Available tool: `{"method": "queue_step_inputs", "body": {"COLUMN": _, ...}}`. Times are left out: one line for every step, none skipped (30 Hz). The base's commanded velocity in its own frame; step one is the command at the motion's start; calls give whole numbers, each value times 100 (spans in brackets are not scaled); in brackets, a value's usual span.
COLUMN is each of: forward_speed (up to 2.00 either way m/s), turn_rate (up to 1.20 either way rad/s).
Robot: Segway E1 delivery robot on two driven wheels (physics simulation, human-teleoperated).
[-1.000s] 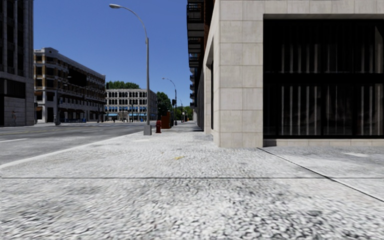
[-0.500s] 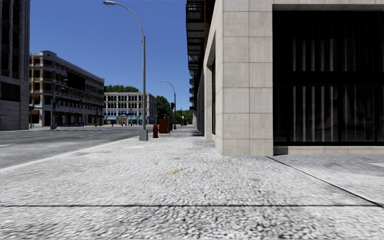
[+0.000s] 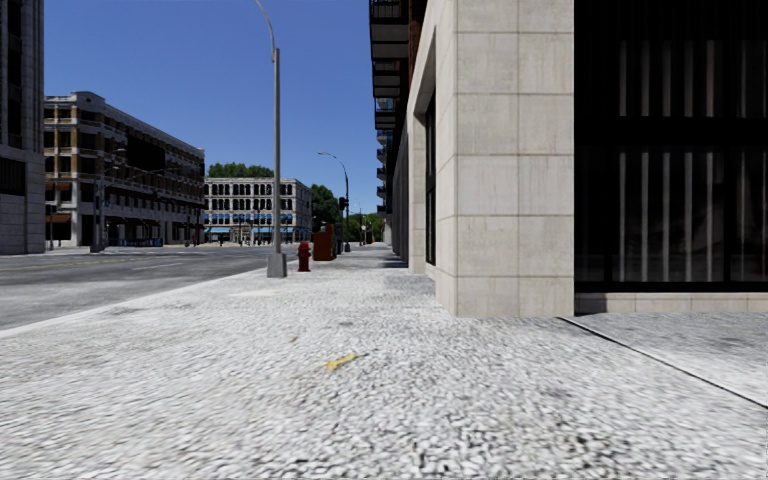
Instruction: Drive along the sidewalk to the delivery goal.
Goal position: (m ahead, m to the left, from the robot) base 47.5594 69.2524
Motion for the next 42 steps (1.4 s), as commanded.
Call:
{"method": "queue_step_inputs", "body": {"forward_speed": 169, "turn_rate": 0}}
{"method": "queue_step_inputs", "body": {"forward_speed": 200, "turn_rate": 0}}
{"method": "queue_step_inputs", "body": {"forward_speed": 200, "turn_rate": 0}}
{"method": "queue_step_inputs", "body": {"forward_speed": 200, "turn_rate": 0}}
{"method": "queue_step_inputs", "body": {"forward_speed": 200, "turn_rate": 0}}
{"method": "queue_step_inputs", "body": {"forward_speed": 200, "turn_rate": 0}}
{"method": "queue_step_inputs", "body": {"forward_speed": 200, "turn_rate": 0}}
{"method": "queue_step_inputs", "body": {"forward_speed": 200, "turn_rate": 0}}
{"method": "queue_step_inputs", "body": {"forward_speed": 200, "turn_rate": 0}}
{"method": "queue_step_inputs", "body": {"forward_speed": 200, "turn_rate": 0}}
{"method": "queue_step_inputs", "body": {"forward_speed": 200, "turn_rate": 0}}
{"method": "queue_step_inputs", "body": {"forward_speed": 200, "turn_rate": 0}}
{"method": "queue_step_inputs", "body": {"forward_speed": 200, "turn_rate": 0}}
{"method": "queue_step_inputs", "body": {"forward_speed": 200, "turn_rate": 0}}
{"method": "queue_step_inputs", "body": {"forward_speed": 200, "turn_rate": 0}}
{"method": "queue_step_inputs", "body": {"forward_speed": 200, "turn_rate": 0}}
{"method": "queue_step_inputs", "body": {"forward_speed": 200, "turn_rate": 0}}
{"method": "queue_step_inputs", "body": {"forward_speed": 200, "turn_rate": 0}}
{"method": "queue_step_inputs", "body": {"forward_speed": 200, "turn_rate": 0}}
{"method": "queue_step_inputs", "body": {"forward_speed": 200, "turn_rate": 0}}
{"method": "queue_step_inputs", "body": {"forward_speed": 200, "turn_rate": 0}}
{"method": "queue_step_inputs", "body": {"forward_speed": 200, "turn_rate": 0}}
{"method": "queue_step_inputs", "body": {"forward_speed": 200, "turn_rate": 0}}
{"method": "queue_step_inputs", "body": {"forward_speed": 200, "turn_rate": 0}}
{"method": "queue_step_inputs", "body": {"forward_speed": 200, "turn_rate": 0}}
{"method": "queue_step_inputs", "body": {"forward_speed": 200, "turn_rate": 0}}
{"method": "queue_step_inputs", "body": {"forward_speed": 200, "turn_rate": 0}}
{"method": "queue_step_inputs", "body": {"forward_speed": 200, "turn_rate": 0}}
{"method": "queue_step_inputs", "body": {"forward_speed": 200, "turn_rate": 0}}
{"method": "queue_step_inputs", "body": {"forward_speed": 200, "turn_rate": 0}}
{"method": "queue_step_inputs", "body": {"forward_speed": 200, "turn_rate": 0}}
{"method": "queue_step_inputs", "body": {"forward_speed": 200, "turn_rate": 0}}
{"method": "queue_step_inputs", "body": {"forward_speed": 200, "turn_rate": 0}}
{"method": "queue_step_inputs", "body": {"forward_speed": 200, "turn_rate": 0}}
{"method": "queue_step_inputs", "body": {"forward_speed": 200, "turn_rate": 0}}
{"method": "queue_step_inputs", "body": {"forward_speed": 200, "turn_rate": 0}}
{"method": "queue_step_inputs", "body": {"forward_speed": 200, "turn_rate": 0}}
{"method": "queue_step_inputs", "body": {"forward_speed": 200, "turn_rate": 0}}
{"method": "queue_step_inputs", "body": {"forward_speed": 200, "turn_rate": 0}}
{"method": "queue_step_inputs", "body": {"forward_speed": 200, "turn_rate": 0}}
{"method": "queue_step_inputs", "body": {"forward_speed": 200, "turn_rate": 0}}
{"method": "queue_step_inputs", "body": {"forward_speed": 200, "turn_rate": 0}}
